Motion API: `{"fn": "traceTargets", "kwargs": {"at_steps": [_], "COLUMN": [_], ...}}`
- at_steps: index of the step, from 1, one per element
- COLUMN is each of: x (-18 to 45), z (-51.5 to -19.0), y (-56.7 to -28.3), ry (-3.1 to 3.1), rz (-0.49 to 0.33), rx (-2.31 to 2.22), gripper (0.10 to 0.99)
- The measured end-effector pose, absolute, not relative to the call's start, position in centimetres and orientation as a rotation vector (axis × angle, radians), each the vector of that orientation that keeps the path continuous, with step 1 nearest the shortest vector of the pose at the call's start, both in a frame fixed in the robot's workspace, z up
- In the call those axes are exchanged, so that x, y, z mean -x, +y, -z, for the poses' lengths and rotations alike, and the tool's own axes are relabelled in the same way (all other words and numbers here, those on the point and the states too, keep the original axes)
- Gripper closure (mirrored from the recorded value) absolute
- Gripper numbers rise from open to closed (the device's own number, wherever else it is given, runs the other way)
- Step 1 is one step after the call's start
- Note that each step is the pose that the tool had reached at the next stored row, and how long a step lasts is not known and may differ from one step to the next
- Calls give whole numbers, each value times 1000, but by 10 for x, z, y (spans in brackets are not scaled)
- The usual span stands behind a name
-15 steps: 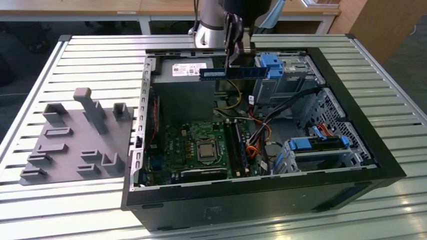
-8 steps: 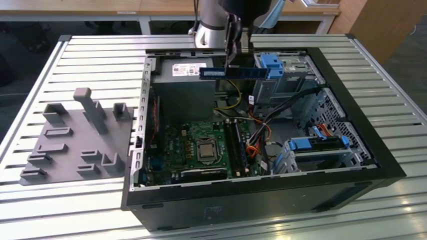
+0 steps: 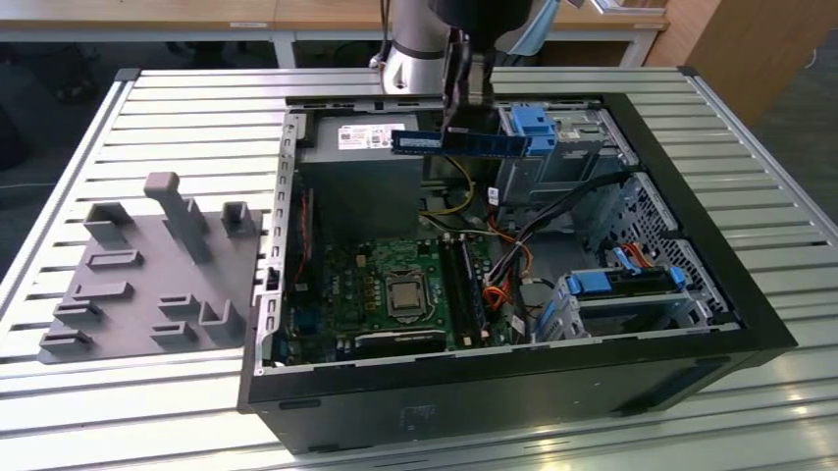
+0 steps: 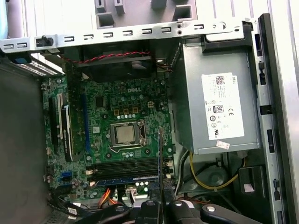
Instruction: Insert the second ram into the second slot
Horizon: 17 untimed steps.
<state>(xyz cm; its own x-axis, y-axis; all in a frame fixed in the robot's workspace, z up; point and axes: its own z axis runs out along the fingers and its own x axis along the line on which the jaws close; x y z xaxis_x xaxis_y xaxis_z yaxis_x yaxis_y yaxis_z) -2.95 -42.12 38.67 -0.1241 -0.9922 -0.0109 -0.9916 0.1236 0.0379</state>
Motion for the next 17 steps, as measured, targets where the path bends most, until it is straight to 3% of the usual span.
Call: {"fn": "traceTargets", "kwargs": {"at_steps": [17], "x": [29], "z": [-387], "y": [-421], "ry": [-2421], "rz": [57], "rx": [-1977], "gripper": [949]}}
